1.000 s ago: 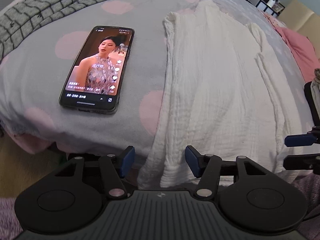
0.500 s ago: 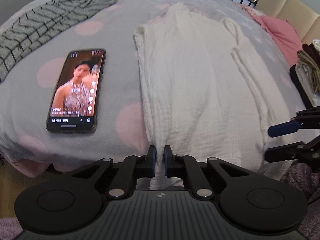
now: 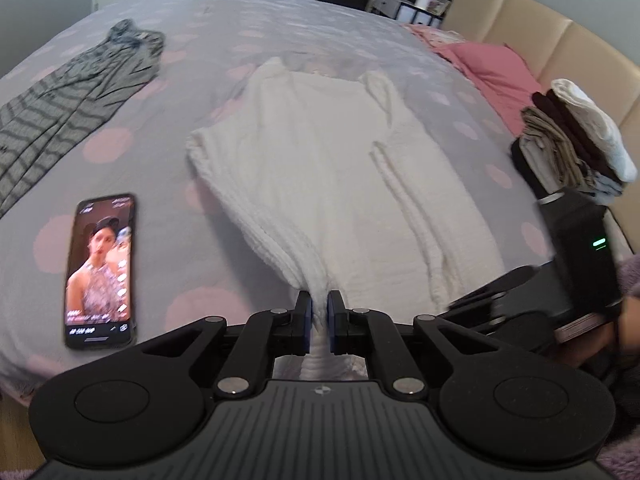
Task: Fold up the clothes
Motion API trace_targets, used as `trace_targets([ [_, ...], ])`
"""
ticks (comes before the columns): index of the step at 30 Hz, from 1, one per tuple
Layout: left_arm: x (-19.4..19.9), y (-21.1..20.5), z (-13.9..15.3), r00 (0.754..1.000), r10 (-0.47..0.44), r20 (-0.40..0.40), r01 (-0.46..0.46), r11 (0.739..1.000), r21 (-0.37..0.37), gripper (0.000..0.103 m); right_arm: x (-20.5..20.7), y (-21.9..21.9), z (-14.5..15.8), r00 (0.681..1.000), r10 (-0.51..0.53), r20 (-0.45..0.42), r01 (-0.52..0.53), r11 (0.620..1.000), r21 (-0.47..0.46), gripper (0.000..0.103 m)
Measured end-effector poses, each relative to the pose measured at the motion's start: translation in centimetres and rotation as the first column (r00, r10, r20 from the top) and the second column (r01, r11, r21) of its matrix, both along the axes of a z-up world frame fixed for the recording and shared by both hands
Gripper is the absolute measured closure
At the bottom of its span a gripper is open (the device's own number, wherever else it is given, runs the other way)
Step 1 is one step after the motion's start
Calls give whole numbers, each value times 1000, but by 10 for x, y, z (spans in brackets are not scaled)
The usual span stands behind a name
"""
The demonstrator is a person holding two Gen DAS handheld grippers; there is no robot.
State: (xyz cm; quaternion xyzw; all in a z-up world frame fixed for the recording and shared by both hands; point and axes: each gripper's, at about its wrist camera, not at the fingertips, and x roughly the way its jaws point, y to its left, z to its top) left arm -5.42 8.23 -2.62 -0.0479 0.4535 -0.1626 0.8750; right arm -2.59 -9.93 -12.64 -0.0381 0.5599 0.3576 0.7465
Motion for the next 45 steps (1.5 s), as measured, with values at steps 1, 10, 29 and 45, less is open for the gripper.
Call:
trace_targets([
  [1,2,-8,1,1000,-28,6,28,1000,12,97,0,3,-4,1000,7,-1,-7,1000,0,96],
  [10,13,-88,-1,962,-271,28,264,952,153,97,19,-32,15,995,-93,23,94,995,-38,84],
  [29,15,-164,-74,883,-442,-158,469,829,305,90,27,-108,37,945,-293,147,291,956,31,73],
  [45,-31,-127,-64,867,-472,-158,491,864,110,58,-17,-63,25,994,-74,79,68,995,67,64],
])
